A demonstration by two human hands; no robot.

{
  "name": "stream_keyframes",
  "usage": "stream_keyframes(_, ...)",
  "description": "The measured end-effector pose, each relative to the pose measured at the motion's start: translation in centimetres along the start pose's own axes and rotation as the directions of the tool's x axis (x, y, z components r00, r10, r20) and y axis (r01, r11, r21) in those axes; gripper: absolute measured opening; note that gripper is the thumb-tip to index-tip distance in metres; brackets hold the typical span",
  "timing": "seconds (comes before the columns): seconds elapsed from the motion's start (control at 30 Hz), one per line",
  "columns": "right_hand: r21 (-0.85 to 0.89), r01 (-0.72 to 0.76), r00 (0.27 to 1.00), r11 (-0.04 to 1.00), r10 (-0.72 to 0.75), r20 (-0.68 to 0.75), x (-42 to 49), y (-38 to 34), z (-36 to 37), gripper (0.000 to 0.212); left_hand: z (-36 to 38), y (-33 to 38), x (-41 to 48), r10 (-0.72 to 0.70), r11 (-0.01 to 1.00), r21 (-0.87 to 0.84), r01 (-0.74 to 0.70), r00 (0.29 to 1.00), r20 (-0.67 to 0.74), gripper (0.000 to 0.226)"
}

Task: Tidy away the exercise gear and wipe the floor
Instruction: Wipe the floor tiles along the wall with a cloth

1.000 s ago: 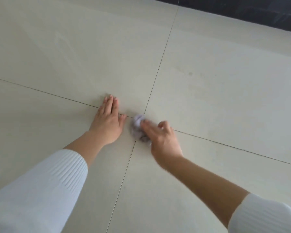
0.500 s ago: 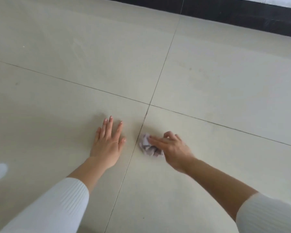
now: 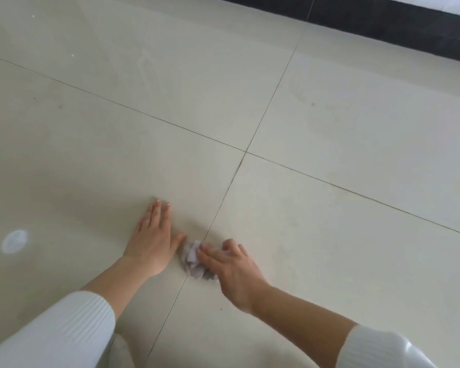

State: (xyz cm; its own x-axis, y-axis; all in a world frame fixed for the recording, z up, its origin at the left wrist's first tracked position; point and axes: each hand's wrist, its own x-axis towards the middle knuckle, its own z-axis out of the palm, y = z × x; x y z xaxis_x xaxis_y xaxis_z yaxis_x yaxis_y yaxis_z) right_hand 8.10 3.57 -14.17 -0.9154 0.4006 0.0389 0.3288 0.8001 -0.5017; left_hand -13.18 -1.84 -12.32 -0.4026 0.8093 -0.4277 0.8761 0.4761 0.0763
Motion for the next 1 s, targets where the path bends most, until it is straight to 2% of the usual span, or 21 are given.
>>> stream_keyframes(0.03, 0.051, 0.126, 0.986, 0.991, -0.131, 0.107, -0.3, -1.0, 0.5, 0.06, 0.0, 0.1, 0.0, -0.007, 1.0, -0.005, 0.008, 1.0, 0.007, 0.078)
stream_keyframes(0.1, 0.109, 0.298, 0.923, 0.948, -0.316, 0.222, -0.3, -1.3, 0.8, 0.058, 0.0, 0.4, 0.2, -0.021, 1.0, 0.014, 0.021, 0.999, 0.027, 0.078)
stream_keyframes(0.17, 0.095, 0.354, 0.898, 0.93, -0.366, 0.245, 0.3, 0.2, 0.4, 0.054, -0.5, 0.7, 0.3, -0.031, 0.999, 0.021, 0.03, 0.998, 0.053, 0.077)
stream_keyframes(0.2, 0.063, 0.341, 0.914, 0.938, -0.347, 0.209, 0.7, 1.4, 0.0, 0.054, -0.9, 0.8, 0.4, -0.03, 0.999, 0.019, 0.028, 0.997, 0.065, 0.076)
stream_keyframes(0.3, -0.01, 0.119, 0.993, 0.993, -0.119, -0.025, 2.8, 6.7, -2.4, 0.064, -2.1, 0.5, 0.6, 0.018, 0.999, 0.031, -0.02, 0.997, 0.072, 0.072)
stream_keyframes(0.37, -0.035, -0.065, 0.98, 0.997, 0.057, -0.191, 4.7, 10.1, -4.5, 0.065, -2.7, -0.3, 1.2, 0.055, 0.995, 0.077, -0.061, 0.995, 0.079, 0.071)
stream_keyframes(0.43, 0.019, -0.306, 0.901, 0.952, 0.295, -0.317, 6.8, 13.0, -6.7, 0.063, -3.3, -1.1, 2.5, 0.071, 0.989, 0.12, -0.082, 0.993, 0.091, 0.07)
stream_keyframes(0.5, 0.129, -0.529, 0.771, 0.839, 0.538, -0.339, 8.9, 15.1, -7.9, 0.061, -4.0, -1.8, 4.0, 0.057, 0.99, 0.124, -0.067, 0.995, 0.084, 0.069)
stream_keyframes(0.53, 0.122, -0.595, 0.723, 0.794, 0.596, -0.35, 10.0, 15.5, -8.0, 0.061, -4.3, -2.2, 4.7, 0.046, 0.993, 0.109, -0.053, 0.997, 0.067, 0.068)
stream_keyframes(0.6, 0.053, -0.623, 0.711, 0.78, 0.594, -0.376, 11.9, 14.6, -7.3, 0.064, -4.1, -3.0, 5.6, 0.044, 0.997, 0.069, -0.045, 0.999, 0.026, 0.067)
stream_keyframes(0.63, 0.052, -0.594, 0.735, 0.803, 0.568, -0.371, 12.7, 13.4, -6.6, 0.066, -3.8, -3.4, 5.8, 0.055, 0.997, 0.045, -0.055, 0.998, -0.002, 0.066)
stream_keyframes(0.7, 0.047, -0.453, 0.844, 0.89, 0.445, -0.301, 13.6, 10.2, -4.5, 0.07, -3.2, -4.2, 5.9, 0.076, 0.997, -0.007, -0.077, 0.993, -0.087, 0.069)
stream_keyframes(0.77, -0.013, -0.245, 0.943, 0.969, 0.236, -0.233, 13.3, 6.8, -2.3, 0.074, -2.9, -5.2, 6.3, 0.109, 0.994, -0.003, -0.111, 0.981, -0.16, 0.068)
stream_keyframes(0.83, -0.059, -0.01, 0.992, 0.998, 0.002, -0.13, 11.6, 3.8, -0.1, 0.072, -2.7, -6.1, 7.2, 0.162, 0.987, 0.041, -0.157, 0.972, -0.172, 0.063)
stream_keyframes(0.93, -0.036, 0.284, 0.957, 0.958, -0.281, 0.07, 9.0, -0.1, 1.6, 0.058, -2.5, -7.1, 9.2, 0.173, 0.985, 0.043, -0.168, 0.968, -0.183, 0.057)
stream_keyframes(1.0, -0.012, 0.388, 0.912, 0.922, -0.382, 0.148, 8.8, -0.1, 1.4, 0.046, -2.4, -7.1, 10.8, 0.17, 0.985, 0.028, -0.168, 0.964, -0.203, 0.057)
